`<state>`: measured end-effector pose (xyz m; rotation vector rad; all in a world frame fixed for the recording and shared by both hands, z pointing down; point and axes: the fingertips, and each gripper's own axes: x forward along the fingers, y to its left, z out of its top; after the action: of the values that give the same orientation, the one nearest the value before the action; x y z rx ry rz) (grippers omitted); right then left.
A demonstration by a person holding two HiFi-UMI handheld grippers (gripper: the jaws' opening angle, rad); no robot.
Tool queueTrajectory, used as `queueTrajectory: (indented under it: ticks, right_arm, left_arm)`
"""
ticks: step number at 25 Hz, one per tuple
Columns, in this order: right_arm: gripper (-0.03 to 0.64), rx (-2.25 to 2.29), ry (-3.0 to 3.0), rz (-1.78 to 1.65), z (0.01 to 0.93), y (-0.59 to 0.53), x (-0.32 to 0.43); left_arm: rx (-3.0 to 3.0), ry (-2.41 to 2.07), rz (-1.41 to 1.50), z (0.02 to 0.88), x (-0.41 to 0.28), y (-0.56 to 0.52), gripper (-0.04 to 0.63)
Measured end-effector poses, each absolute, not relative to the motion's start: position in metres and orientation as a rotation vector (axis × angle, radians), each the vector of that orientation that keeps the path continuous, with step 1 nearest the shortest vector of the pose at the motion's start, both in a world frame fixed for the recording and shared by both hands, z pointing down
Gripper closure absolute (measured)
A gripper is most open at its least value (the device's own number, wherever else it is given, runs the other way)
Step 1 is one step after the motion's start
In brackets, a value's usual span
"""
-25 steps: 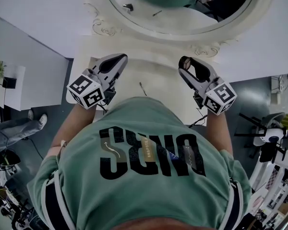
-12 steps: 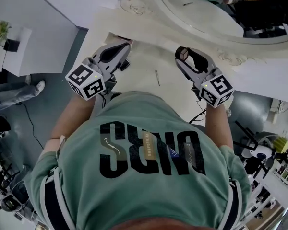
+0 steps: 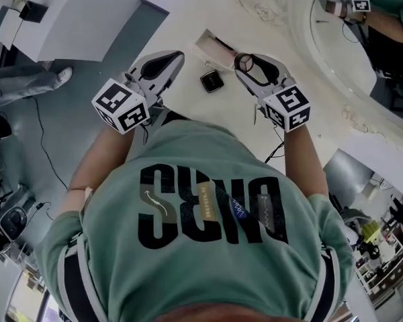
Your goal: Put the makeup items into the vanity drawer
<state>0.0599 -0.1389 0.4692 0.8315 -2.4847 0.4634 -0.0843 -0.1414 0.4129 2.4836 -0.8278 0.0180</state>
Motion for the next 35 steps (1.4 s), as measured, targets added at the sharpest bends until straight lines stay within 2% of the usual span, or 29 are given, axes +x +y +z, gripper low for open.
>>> queueTrajectory:
  ticks: [7, 15, 35]
  right_arm:
    - [0.396, 0.804, -2.353, 0.522, 0.535, -0.166, 0.024]
    - [0.396, 0.829, -2.219, 0.467, 0.569, -0.174, 0.009]
    - [0.394, 0.785, -2.088, 0.600, 0.592, -0.175, 0.003]
  left_arm:
    - [2.403, -0.862, 0.032, 0.440, -0.126, -0.159, 0.592]
    - [2.367, -0.802, 0.045, 0.455, -0.130, -0.177, 0.592]
    - [2.373, -0.696, 0.025, 0.449, -0.132, -0.217, 0.592]
